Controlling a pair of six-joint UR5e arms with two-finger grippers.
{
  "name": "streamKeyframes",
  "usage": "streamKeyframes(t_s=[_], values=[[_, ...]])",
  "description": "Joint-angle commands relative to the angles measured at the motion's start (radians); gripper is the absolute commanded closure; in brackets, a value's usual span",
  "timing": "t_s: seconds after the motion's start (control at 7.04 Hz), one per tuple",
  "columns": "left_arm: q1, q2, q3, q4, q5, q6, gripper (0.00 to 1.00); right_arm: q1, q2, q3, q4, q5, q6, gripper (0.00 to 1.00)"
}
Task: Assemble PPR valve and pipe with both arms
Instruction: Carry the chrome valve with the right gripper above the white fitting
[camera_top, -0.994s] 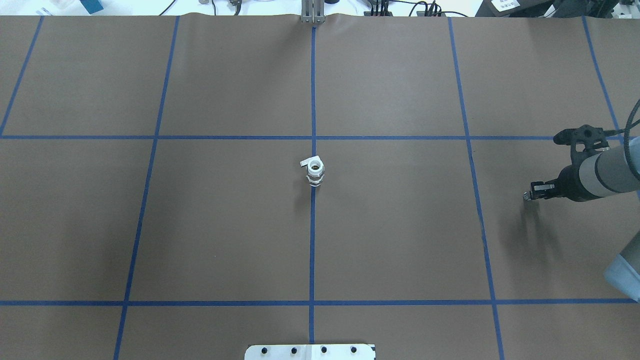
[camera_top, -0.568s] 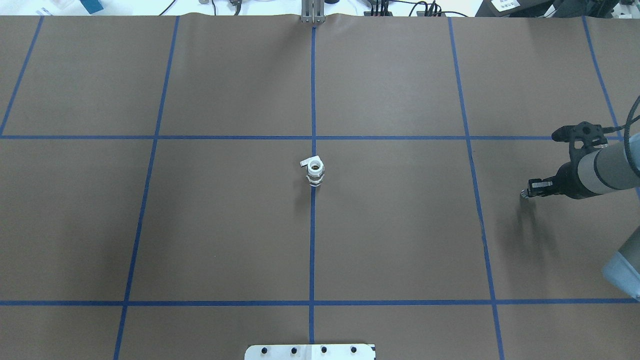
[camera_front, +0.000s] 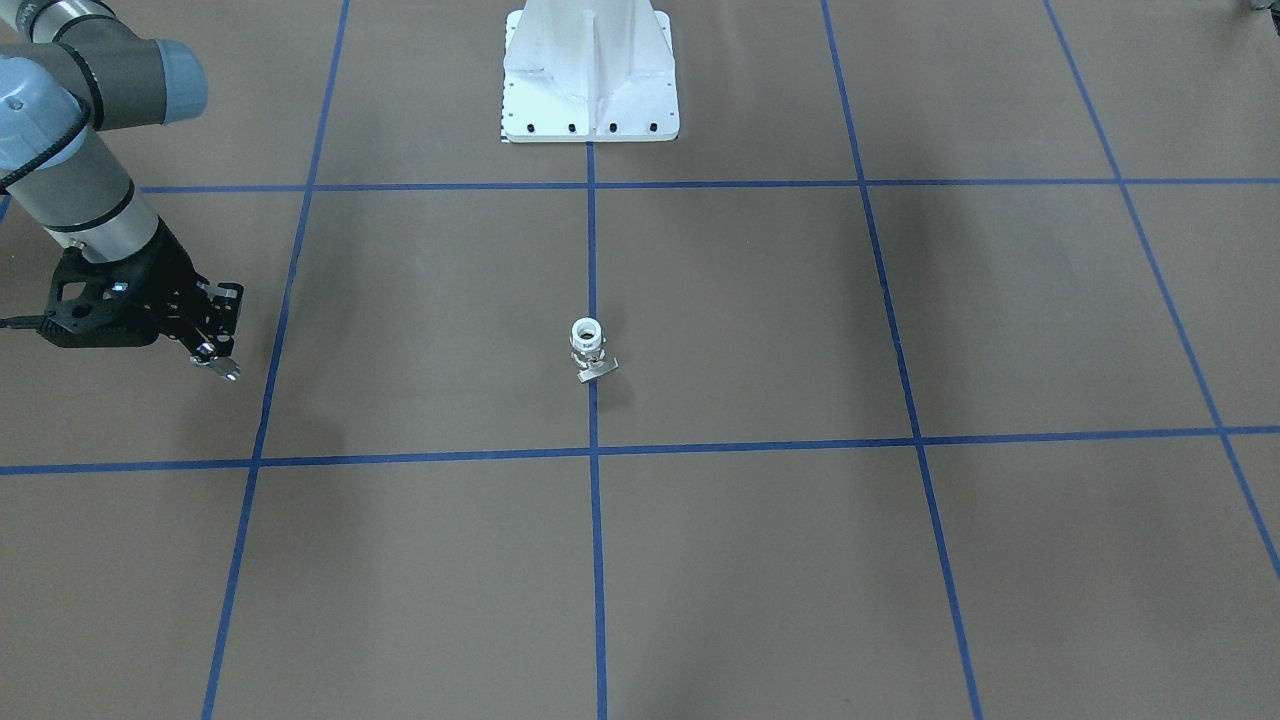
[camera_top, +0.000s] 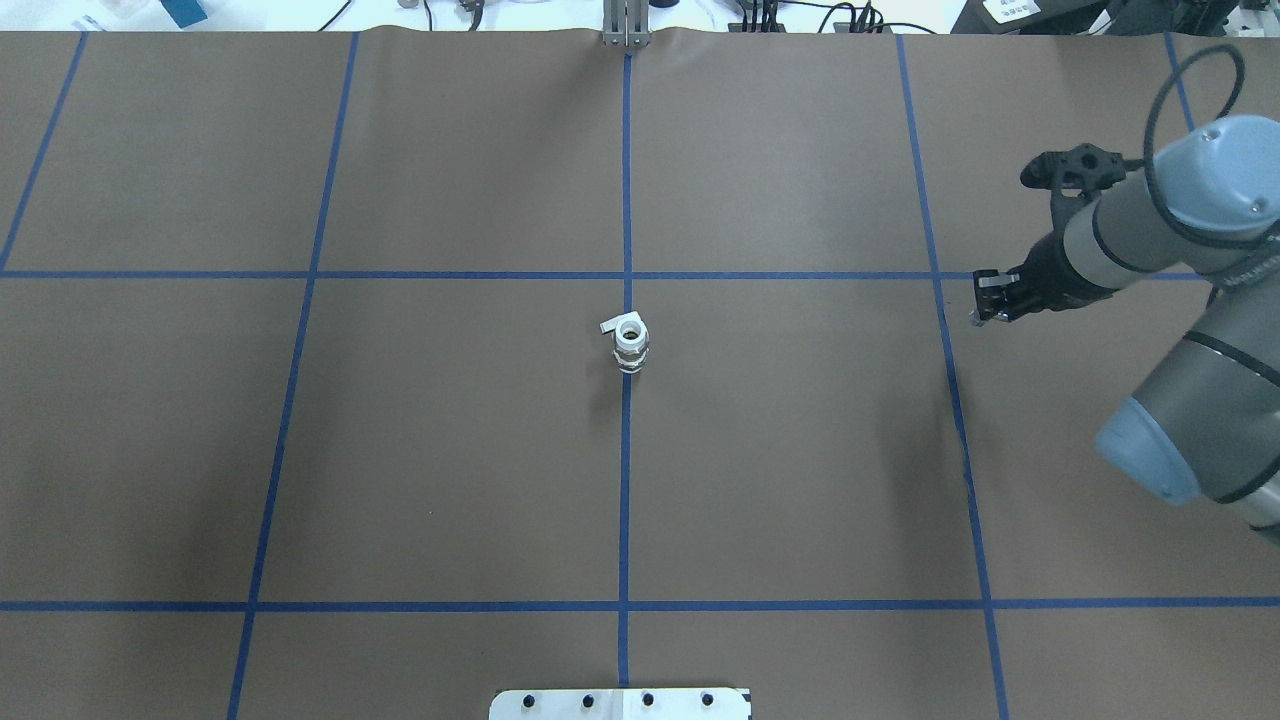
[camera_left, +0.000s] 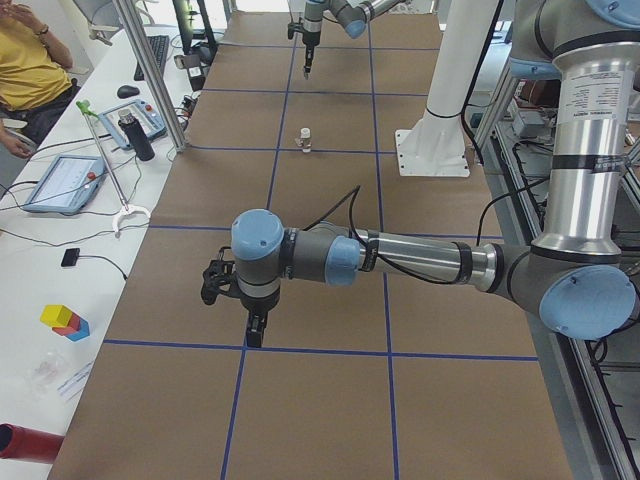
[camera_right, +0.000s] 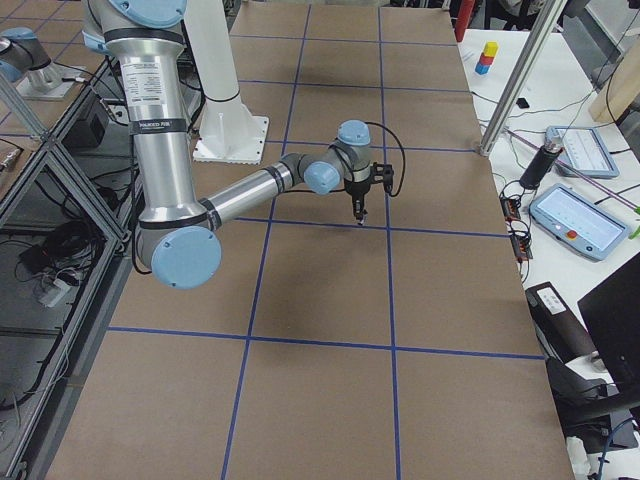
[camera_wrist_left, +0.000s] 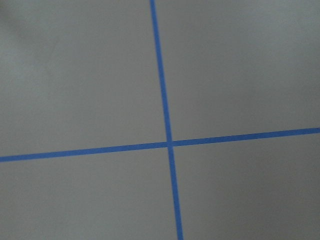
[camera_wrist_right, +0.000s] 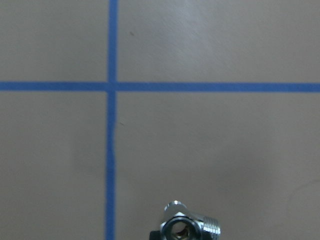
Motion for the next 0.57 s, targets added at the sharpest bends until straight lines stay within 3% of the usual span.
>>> streamKeyframes(t_s=[0.0,0.14,0.43], values=[[0.0,0.055,-0.008,-0.009,0.01,-0.102,0.0,0.0,0.184,0.025,-0.214,-0.001,0.015,1.0],[0.002,0.081,-0.006,-0.077,0.013,-0.095,0.0,-0.005,0.256,0.04,-0.289,-0.002,0.017,1.0],[0.002,0.117,0.006,-0.213,0.016,-0.1,0.0,-0.04,0.349,0.043,-0.299,-0.016,0.07,1.0]])
